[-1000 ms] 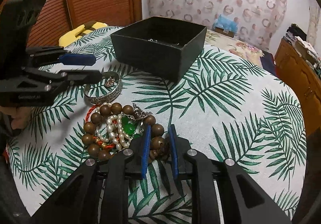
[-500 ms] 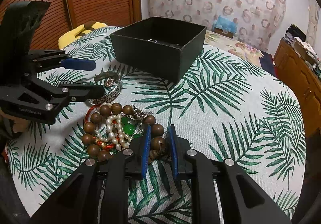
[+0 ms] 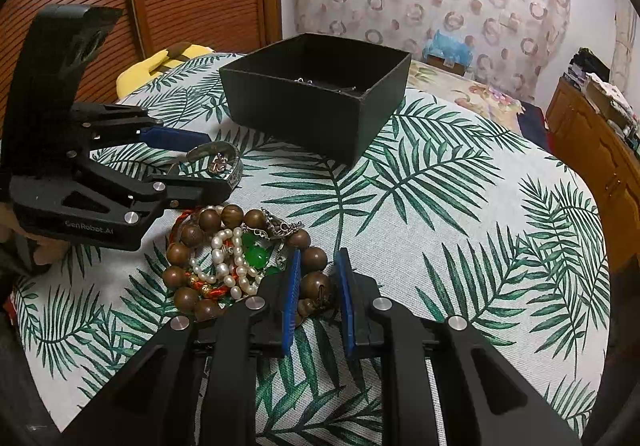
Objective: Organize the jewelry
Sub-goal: 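Grasp the silver bangle with the left tool while the right grasps the brown bead bracelet, then carry the silver bangle over the box with the left tool while the right drops the bead bracelet in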
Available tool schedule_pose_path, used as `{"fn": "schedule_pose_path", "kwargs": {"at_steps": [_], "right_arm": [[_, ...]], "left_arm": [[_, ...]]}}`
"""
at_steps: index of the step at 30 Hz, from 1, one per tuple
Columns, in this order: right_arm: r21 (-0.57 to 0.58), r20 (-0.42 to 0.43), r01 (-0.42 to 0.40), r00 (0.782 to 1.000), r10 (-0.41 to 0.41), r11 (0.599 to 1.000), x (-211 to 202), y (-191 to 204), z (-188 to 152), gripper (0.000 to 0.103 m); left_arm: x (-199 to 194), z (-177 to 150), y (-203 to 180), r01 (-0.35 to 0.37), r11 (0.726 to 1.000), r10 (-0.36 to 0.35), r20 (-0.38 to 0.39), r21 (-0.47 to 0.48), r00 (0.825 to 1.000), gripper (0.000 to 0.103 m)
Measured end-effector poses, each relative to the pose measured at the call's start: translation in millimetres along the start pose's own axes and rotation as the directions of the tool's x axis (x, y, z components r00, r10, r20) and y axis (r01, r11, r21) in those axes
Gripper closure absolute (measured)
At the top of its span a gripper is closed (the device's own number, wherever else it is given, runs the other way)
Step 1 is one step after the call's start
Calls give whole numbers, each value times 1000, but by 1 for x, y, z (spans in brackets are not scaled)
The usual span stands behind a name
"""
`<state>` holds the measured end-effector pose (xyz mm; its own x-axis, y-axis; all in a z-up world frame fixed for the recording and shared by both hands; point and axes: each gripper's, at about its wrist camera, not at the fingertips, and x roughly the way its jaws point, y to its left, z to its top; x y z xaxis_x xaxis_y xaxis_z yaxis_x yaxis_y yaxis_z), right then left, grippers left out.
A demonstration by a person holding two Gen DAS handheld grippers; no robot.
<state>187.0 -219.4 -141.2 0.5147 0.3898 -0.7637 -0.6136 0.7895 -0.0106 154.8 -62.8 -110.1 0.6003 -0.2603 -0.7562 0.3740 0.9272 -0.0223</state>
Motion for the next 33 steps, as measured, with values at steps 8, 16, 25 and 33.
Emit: {"fn": "schedule_pose_path", "kwargs": {"at_steps": [8,16,25,33], "right_arm": [[1,0,-1,1000,1,1000,0,0,0,83],[12,12,-33,999,33,999,-3,1,1,85],[-15,96,-63,993,64,998,-32,11,20,86],[-44,150,-61,986,67,997,-53,14,42,86]], "left_arm": [[-23,-7,-1,-9,1000,10,58,-20,998,47],[-48,-12,3,-11,998,18,120,-55,993,47],[-50,-14,5,-5,997,16,133,-80,991,47],[-58,-14,8,-7,996,21,159,-88,987,47]]}}
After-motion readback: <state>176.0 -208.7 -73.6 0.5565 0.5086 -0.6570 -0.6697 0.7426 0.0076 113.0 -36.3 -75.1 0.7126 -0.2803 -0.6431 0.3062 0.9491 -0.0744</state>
